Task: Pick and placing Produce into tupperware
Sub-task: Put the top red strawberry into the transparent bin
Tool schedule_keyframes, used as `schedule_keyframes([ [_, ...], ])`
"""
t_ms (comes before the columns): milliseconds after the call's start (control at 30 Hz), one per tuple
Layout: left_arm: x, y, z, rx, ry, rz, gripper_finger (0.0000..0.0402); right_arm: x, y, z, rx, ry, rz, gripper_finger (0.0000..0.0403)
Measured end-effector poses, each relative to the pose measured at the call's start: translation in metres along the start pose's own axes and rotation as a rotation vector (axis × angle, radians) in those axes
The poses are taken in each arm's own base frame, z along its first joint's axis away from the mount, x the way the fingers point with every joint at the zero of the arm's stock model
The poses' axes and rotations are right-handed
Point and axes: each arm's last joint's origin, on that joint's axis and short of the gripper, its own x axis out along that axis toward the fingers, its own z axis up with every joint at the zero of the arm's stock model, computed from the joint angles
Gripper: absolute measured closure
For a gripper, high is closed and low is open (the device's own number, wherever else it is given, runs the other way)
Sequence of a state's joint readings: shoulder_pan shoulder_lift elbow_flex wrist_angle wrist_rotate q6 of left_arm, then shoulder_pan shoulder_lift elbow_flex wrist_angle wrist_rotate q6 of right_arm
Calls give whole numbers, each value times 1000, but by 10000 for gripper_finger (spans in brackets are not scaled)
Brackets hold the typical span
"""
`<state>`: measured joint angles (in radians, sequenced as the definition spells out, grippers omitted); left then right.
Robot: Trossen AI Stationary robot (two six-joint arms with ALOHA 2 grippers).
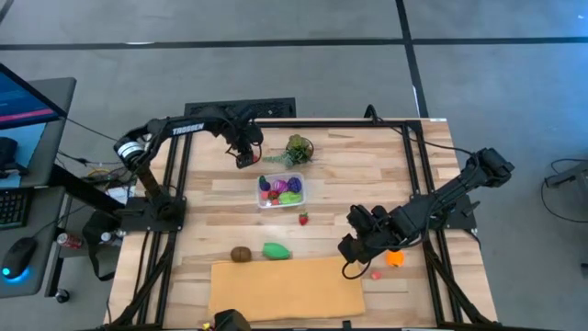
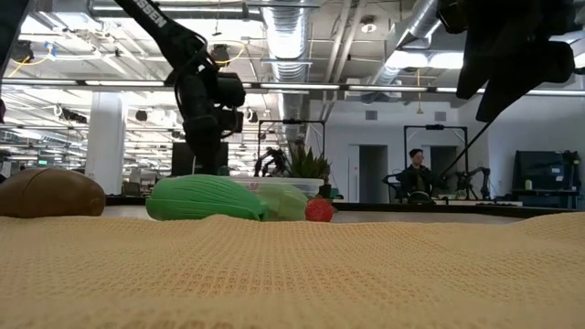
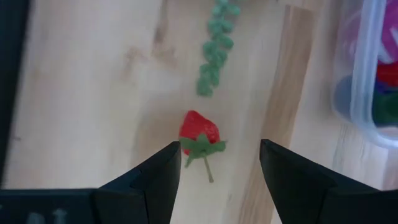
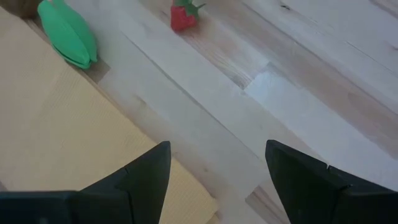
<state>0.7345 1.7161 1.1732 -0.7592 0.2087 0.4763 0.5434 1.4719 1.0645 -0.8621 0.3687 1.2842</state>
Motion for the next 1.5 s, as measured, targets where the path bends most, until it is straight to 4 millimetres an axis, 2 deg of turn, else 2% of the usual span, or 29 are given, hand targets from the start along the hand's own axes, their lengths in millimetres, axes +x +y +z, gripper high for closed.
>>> schedule_keyframes([
  [100,7,1,-2,-7,32,-11,193,0,0,0,-1,0,-1,147],
  [967,11,13,0,-31,-24,25,193,0,0,0,0,0,1,147],
  [1200,21,13,1,-29,-5,17,193,0,0,0,1,-1,3,147],
  [1500,22,14,3,-26,-16,22,193,0,0,1,4,-2,5,147],
])
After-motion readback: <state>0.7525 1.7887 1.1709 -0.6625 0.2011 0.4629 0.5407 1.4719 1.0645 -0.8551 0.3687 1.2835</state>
